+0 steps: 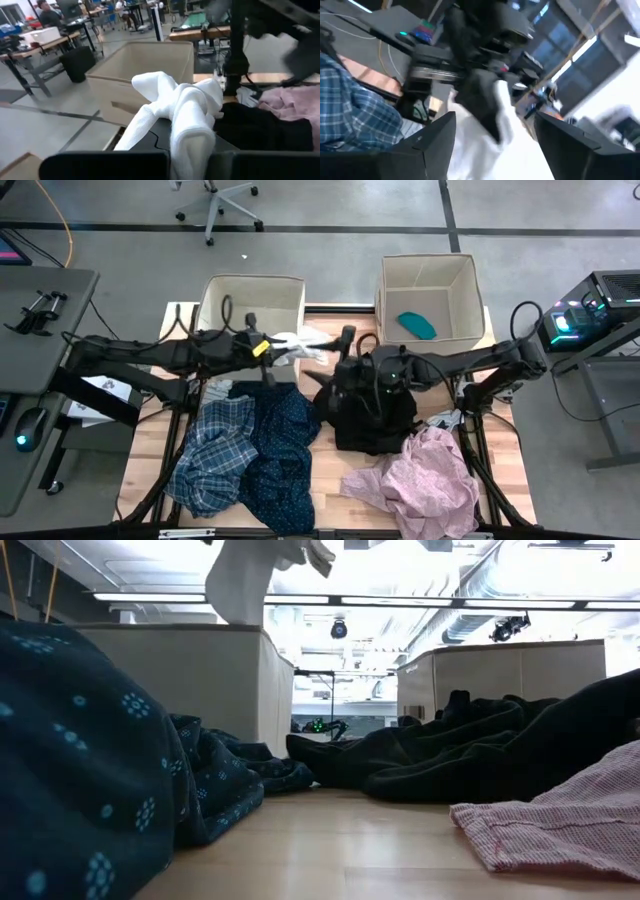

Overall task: Sort clothes
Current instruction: Put the pair of white socks into the right laundry bin

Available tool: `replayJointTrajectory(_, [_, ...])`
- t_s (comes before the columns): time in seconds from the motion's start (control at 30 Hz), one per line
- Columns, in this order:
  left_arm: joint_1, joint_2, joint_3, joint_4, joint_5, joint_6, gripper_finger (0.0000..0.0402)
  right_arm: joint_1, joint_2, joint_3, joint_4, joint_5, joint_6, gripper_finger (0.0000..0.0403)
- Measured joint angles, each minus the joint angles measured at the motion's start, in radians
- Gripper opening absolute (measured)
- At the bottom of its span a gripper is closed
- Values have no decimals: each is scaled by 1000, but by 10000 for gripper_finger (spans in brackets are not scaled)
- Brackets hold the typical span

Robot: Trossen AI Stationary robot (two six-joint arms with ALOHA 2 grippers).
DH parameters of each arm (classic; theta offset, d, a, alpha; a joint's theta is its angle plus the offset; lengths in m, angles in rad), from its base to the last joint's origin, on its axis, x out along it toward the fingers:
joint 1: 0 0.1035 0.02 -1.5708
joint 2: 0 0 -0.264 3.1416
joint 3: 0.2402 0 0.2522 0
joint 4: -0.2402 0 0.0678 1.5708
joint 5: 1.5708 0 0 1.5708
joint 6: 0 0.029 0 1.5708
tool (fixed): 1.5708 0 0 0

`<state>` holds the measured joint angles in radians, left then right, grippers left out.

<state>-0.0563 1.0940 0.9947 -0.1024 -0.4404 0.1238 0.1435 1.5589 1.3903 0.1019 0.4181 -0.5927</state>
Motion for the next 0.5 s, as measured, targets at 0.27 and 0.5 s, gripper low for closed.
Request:
replayJointTrajectory(0.27, [-13,67,0,25,46,0,4,-84,22,-59,-66,-90,212,256])
replayJointTrajectory(0.5, [-13,91,-1,18,51,0,5,-112,95,-63,-75,-162,276,179])
